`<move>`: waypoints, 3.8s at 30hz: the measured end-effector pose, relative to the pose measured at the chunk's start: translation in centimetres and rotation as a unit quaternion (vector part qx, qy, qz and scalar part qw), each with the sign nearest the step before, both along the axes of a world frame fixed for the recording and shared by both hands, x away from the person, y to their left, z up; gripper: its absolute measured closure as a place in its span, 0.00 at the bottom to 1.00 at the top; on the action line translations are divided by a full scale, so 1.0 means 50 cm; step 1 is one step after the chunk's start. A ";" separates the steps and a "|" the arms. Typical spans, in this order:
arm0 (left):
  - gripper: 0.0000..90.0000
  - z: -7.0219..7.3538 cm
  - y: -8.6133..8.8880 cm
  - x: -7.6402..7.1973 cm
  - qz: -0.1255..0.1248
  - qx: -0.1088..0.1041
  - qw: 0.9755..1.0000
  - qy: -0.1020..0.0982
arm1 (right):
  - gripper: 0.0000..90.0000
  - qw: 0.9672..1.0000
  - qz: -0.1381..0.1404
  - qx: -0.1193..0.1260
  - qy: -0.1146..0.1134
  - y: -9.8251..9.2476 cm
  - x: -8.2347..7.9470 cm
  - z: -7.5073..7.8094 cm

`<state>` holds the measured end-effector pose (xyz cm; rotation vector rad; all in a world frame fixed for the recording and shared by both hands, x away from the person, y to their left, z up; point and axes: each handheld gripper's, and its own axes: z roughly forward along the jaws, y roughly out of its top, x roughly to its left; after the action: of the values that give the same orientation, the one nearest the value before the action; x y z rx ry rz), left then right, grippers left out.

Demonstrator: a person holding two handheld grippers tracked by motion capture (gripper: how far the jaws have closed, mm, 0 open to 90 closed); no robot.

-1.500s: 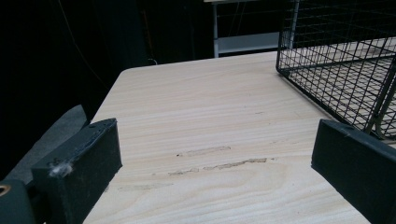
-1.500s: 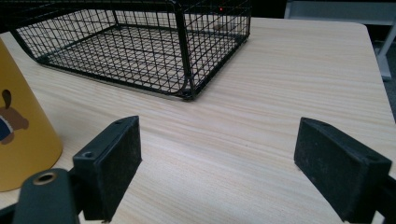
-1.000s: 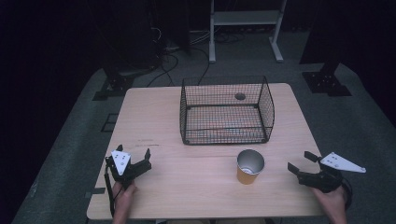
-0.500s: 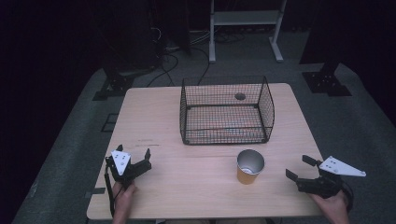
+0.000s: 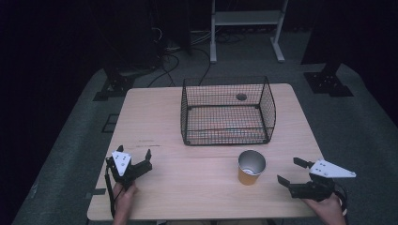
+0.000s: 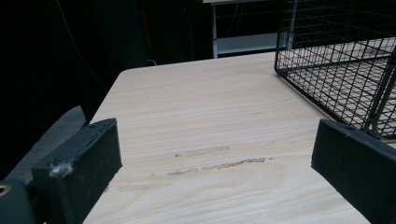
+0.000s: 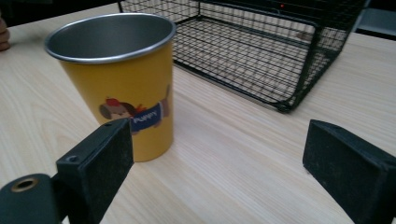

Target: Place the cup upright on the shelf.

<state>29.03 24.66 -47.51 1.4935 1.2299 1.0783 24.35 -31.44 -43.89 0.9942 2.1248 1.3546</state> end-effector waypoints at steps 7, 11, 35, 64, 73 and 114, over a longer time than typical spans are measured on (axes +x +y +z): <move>0.01 0.000 0.000 0.000 0.000 0.000 1.000 0.000 | 0.09 1.000 0.018 -0.007 0.003 0.021 0.003 0.005; 0.01 0.000 0.000 0.000 -0.001 0.001 1.000 0.000 | 0.09 1.000 0.028 -0.008 0.003 0.032 0.002 0.009; 0.01 0.000 0.000 0.000 -0.001 -0.001 1.000 0.000 | 0.01 0.997 0.075 -0.018 0.018 0.100 0.022 0.012; 0.01 0.000 0.000 0.000 -0.002 0.000 1.000 -0.001 | 0.01 0.993 0.106 -0.027 0.036 0.161 0.060 0.005; 0.01 0.000 0.000 0.000 -0.001 0.000 1.000 0.000 | 0.01 0.993 0.111 -0.030 0.037 0.176 0.071 0.002; 0.01 0.000 0.000 0.000 -0.001 -0.001 1.000 0.000 | 0.15 0.988 0.141 -0.021 0.061 0.179 0.094 0.031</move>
<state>29.02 24.69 -47.50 1.4932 1.2282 1.0755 29.06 -22.49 -42.32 0.8001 2.4494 1.4004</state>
